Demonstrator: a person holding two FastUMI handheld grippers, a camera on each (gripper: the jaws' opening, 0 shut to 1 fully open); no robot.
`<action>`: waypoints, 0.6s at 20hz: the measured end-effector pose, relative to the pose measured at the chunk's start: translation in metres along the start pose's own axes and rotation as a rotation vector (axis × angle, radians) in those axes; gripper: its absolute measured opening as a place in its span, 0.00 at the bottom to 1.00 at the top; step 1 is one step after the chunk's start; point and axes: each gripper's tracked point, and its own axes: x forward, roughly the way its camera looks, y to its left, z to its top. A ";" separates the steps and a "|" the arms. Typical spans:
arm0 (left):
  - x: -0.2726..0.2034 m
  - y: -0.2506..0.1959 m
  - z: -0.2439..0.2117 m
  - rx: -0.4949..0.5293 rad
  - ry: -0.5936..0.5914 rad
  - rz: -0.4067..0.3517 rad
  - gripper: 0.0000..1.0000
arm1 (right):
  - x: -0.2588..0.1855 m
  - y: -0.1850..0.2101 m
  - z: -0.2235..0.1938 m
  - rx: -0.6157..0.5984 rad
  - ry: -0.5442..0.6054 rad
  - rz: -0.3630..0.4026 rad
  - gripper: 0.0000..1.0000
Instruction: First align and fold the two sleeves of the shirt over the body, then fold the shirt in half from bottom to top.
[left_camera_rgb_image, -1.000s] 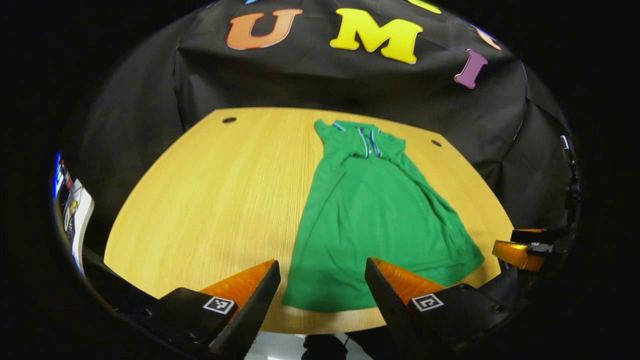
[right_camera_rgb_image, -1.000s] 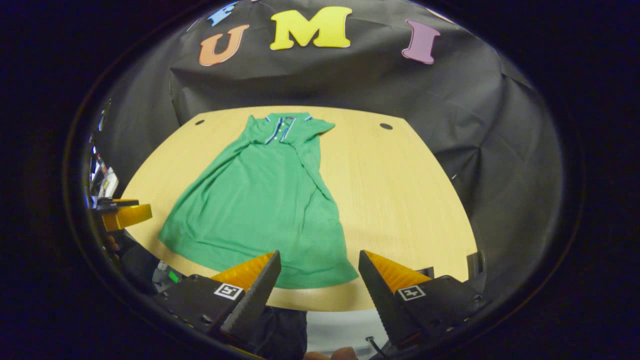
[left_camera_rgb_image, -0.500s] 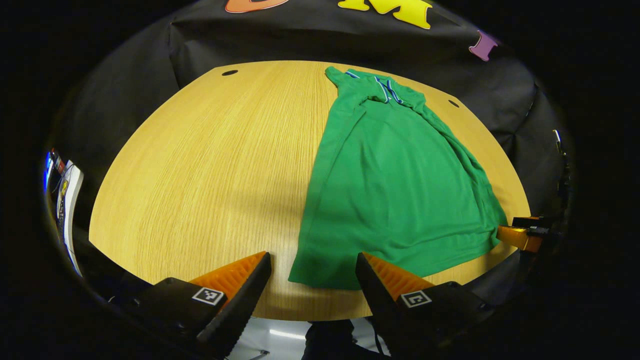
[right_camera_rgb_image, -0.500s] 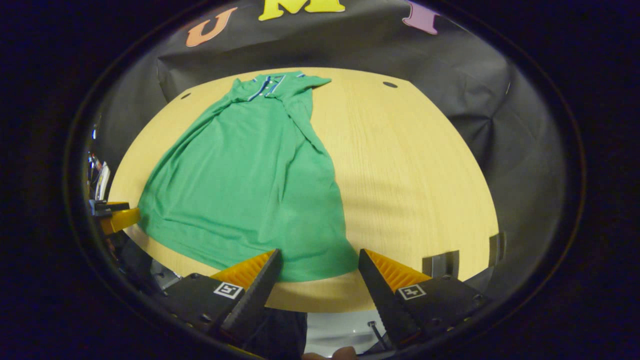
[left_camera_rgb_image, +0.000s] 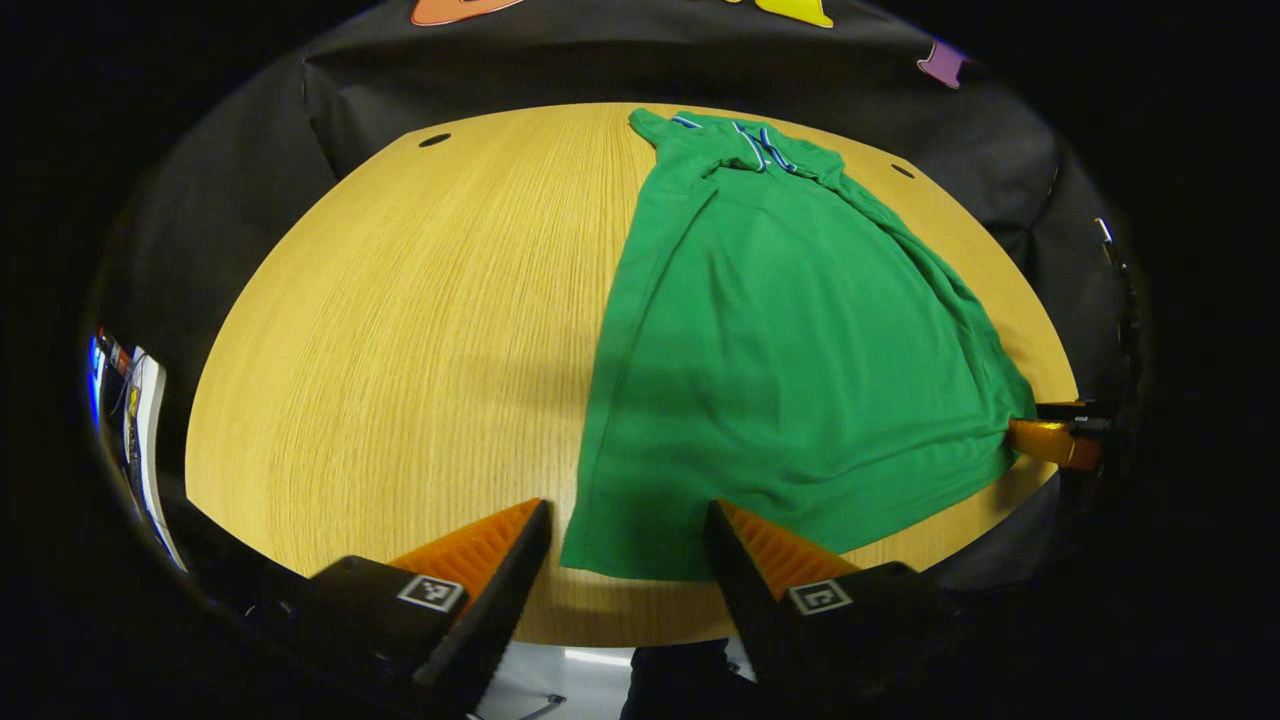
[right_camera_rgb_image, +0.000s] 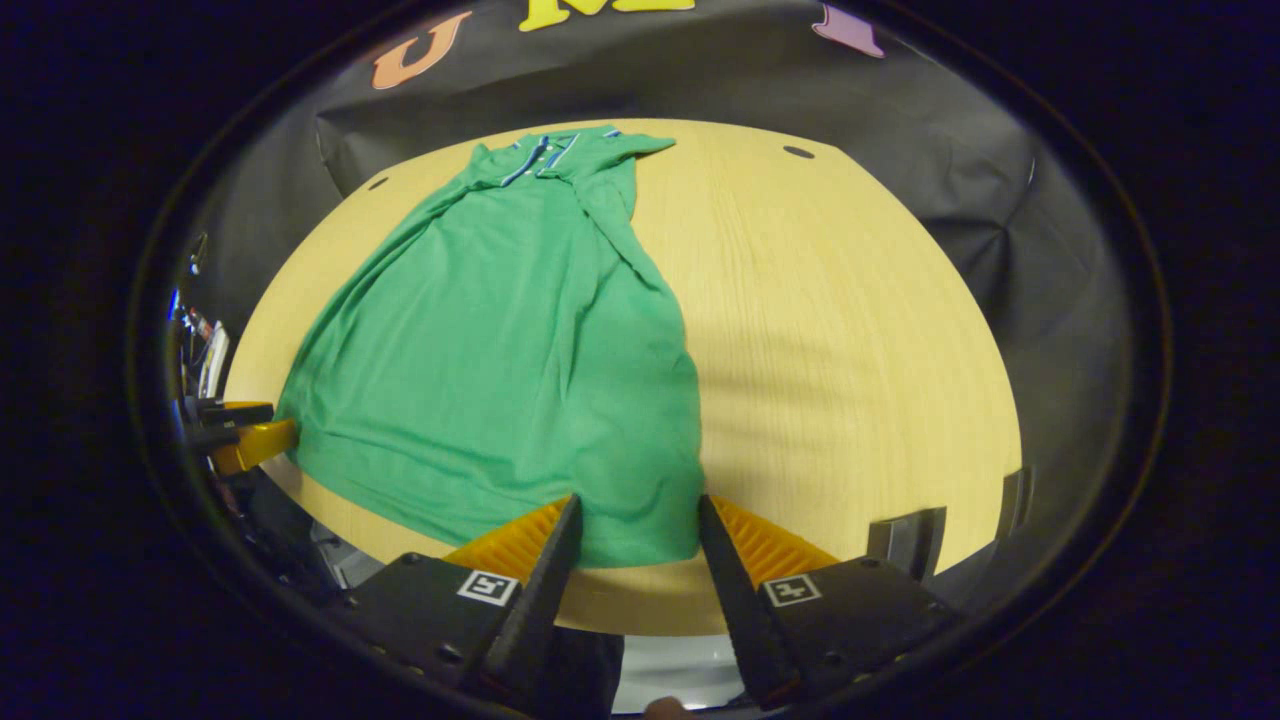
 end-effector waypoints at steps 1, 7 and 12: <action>0.000 -0.001 -0.002 0.005 0.010 -0.005 0.85 | 0.000 0.001 0.000 0.001 0.000 0.004 0.70; -0.006 -0.006 -0.002 0.006 0.020 -0.056 0.10 | -0.001 0.006 0.007 0.040 0.004 0.026 0.01; -0.004 -0.022 0.004 -0.065 -0.008 -0.110 0.06 | -0.004 0.006 0.012 0.046 0.005 0.024 0.00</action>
